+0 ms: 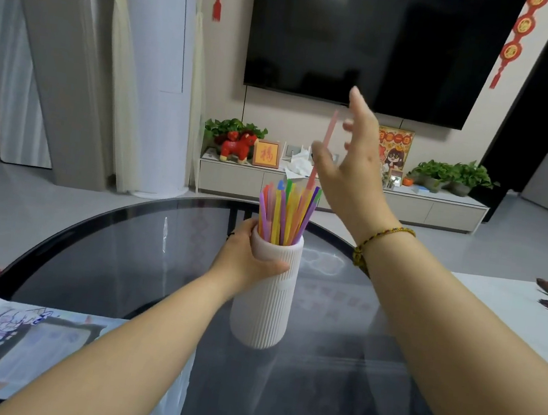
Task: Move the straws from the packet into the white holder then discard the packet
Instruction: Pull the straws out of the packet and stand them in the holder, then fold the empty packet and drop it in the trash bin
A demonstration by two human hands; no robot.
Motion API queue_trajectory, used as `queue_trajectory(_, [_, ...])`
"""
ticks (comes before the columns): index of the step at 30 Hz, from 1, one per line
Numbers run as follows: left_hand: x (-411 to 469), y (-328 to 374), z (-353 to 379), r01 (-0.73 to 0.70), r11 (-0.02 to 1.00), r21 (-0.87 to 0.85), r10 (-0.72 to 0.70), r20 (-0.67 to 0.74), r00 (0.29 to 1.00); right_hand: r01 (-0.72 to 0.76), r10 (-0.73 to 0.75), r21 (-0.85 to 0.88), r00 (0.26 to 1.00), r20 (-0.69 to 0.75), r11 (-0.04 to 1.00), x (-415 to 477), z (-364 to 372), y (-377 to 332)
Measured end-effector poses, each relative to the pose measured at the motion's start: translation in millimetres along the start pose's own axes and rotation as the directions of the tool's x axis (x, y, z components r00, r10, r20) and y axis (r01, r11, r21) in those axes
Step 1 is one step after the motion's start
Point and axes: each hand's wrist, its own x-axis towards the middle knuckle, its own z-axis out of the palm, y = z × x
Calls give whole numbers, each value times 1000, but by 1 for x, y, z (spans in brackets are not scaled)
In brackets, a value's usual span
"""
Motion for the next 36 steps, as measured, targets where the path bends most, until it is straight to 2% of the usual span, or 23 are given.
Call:
queue_trajectory(3, [3, -2, -2, -24, 999, 23, 24, 13, 1000, 46, -46, 5, 999, 16, 999, 15, 6, -7])
queue_trajectory(10, [2, -2, -1, -8, 1000, -18, 8, -4, 1000, 110, -14, -262, 939, 344, 959, -18, 24, 22])
queue_trajectory(14, [3, -2, -1, 7, 1000, -11, -7, 2, 1000, 209, -45, -374, 914, 403, 903, -32, 26, 31])
queue_trajectory(19, [-1, -6, -4, 30, 999, 19, -30, 39, 999, 241, 48, -521, 876, 480, 819, -36, 29, 35])
queue_trajectory(22, [-11, -19, -9, 82, 994, 70, -86, 45, 995, 246, 35, -551, 892, 450, 797, -43, 29, 30])
queue_trajectory(24, [-21, -28, -16, 148, 986, 76, -150, 24, 988, 216, -16, -524, 933, 359, 824, -48, 28, 24])
queue_trajectory(28, [-53, -51, -39, 124, 980, 158, -119, -43, 992, 219, -197, -312, 975, 99, 925, -75, 31, 3])
queue_trajectory(30, [-73, -64, -52, 82, 963, 255, -62, -87, 994, 227, -215, -208, 973, 80, 951, -102, 36, -3])
queue_trajectory(31, [-85, -72, -59, 85, 940, 329, -51, -111, 993, 223, -201, -181, 971, 132, 958, -119, 40, -4])
queue_trajectory(33, [-107, -87, -71, 120, 846, 519, -58, -135, 989, 150, -94, -152, 941, 324, 977, -149, 53, -4])
queue_trajectory(35, [-127, -102, -82, 177, 698, 694, -115, -136, 984, 33, 63, -160, 827, 559, 987, -173, 71, 0])
queue_trajectory(36, [-136, -109, -88, 210, 631, 747, -159, -140, 977, -17, 126, -176, 765, 632, 984, -183, 81, 2])
